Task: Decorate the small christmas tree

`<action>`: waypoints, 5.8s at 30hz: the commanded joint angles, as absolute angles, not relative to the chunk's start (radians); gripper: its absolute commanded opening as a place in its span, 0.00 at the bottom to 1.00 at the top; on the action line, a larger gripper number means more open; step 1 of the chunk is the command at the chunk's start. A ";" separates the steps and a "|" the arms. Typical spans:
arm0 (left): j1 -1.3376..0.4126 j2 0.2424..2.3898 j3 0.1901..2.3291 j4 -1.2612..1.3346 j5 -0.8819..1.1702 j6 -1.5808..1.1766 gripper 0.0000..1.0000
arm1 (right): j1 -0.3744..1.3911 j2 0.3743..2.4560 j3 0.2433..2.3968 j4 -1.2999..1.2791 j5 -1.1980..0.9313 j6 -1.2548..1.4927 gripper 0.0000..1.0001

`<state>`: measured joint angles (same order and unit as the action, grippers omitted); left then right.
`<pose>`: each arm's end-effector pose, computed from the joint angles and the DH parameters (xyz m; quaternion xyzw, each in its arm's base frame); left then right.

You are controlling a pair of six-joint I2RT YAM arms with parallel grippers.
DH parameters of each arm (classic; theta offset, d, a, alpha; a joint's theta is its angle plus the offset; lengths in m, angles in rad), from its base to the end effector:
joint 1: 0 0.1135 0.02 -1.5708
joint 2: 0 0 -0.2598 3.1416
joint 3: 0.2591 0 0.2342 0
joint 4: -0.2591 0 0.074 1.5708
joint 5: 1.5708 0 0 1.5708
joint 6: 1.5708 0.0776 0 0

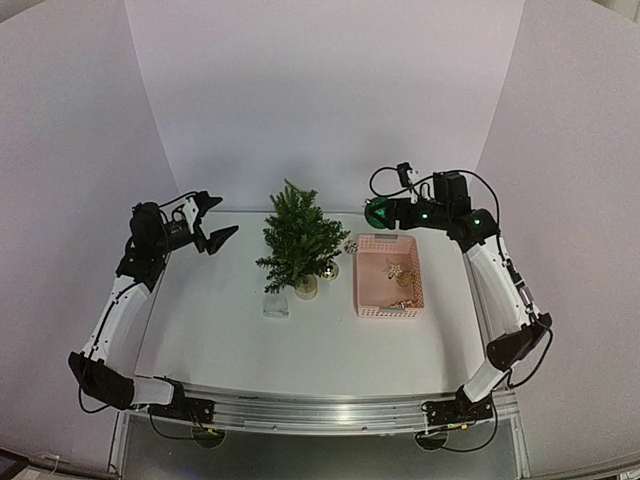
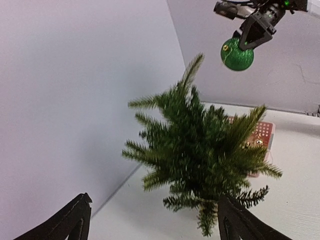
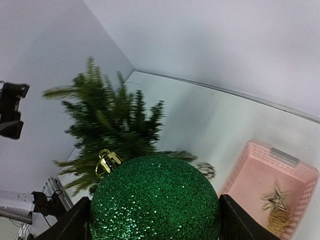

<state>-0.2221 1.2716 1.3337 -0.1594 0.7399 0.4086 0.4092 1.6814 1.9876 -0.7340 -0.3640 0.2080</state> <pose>0.2775 -0.1163 0.4229 0.4451 0.5811 -0.2083 0.6486 0.3374 0.1764 0.4364 -0.1805 0.8132 0.3066 0.4606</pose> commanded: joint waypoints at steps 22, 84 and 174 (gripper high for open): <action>-0.481 1.234 1.358 0.030 0.899 0.744 0.44 | 0.861 1.786 1.889 0.042 -0.407 0.383 0.63; -0.416 1.424 1.715 -0.595 1.188 0.252 0.28 | 0.867 1.840 1.863 0.082 -0.488 0.185 0.50; -0.416 1.330 1.424 -0.607 0.198 0.529 0.00 | 0.867 1.592 1.665 0.087 -0.319 0.205 0.92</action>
<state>-0.4156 1.3116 1.4568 -0.6515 0.2861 0.4998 0.8627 1.6505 1.7061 0.0628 -0.3888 0.2364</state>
